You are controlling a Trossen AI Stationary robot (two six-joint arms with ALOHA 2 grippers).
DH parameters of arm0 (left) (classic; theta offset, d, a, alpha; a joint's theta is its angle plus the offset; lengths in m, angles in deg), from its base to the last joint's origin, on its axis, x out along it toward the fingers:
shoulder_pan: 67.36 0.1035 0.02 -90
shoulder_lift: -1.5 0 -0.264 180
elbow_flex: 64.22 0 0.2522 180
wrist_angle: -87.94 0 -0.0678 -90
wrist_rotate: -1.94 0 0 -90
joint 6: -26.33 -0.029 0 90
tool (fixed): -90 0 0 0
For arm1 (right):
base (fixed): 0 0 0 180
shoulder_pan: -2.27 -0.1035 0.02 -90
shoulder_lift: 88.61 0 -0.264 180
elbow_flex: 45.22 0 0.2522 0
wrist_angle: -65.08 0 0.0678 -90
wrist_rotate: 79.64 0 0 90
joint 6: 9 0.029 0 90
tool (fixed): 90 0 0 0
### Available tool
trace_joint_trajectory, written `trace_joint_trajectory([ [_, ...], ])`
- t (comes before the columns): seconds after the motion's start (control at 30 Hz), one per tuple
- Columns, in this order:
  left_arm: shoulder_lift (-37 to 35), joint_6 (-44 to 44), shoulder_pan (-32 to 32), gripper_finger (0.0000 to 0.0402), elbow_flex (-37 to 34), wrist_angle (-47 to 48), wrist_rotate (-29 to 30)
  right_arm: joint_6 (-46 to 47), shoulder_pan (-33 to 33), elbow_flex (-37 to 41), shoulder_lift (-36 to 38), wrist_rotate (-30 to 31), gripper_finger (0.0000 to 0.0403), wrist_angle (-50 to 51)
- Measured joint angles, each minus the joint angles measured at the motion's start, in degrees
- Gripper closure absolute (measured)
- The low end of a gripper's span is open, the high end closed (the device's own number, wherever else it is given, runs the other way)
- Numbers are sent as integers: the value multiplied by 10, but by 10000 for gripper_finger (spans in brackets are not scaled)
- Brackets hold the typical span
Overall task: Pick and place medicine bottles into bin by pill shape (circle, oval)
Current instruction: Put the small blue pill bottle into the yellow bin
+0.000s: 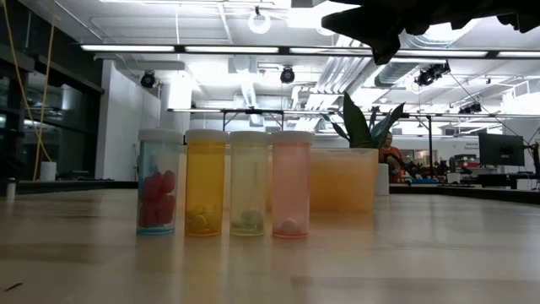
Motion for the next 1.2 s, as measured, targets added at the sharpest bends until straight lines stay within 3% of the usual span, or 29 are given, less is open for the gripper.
trace_joint_trajectory([
  [0.17, 69, 52, -30, 110, 10, 4, 8, 0, 1, 0, 0, 0, 221, 0],
  [0.37, 135, 109, -41, 110, 34, 13, -34, 0, 1, 0, 0, 1, 221, 0],
  [0.8, 233, 139, -45, 110, 149, 160, -58, 0, 1, 0, 0, 1, 221, 0],
  [1.2, 272, 98, -3, 110, 162, 188, 74, 0, 2, 0, 0, 5, 221, 0],
])
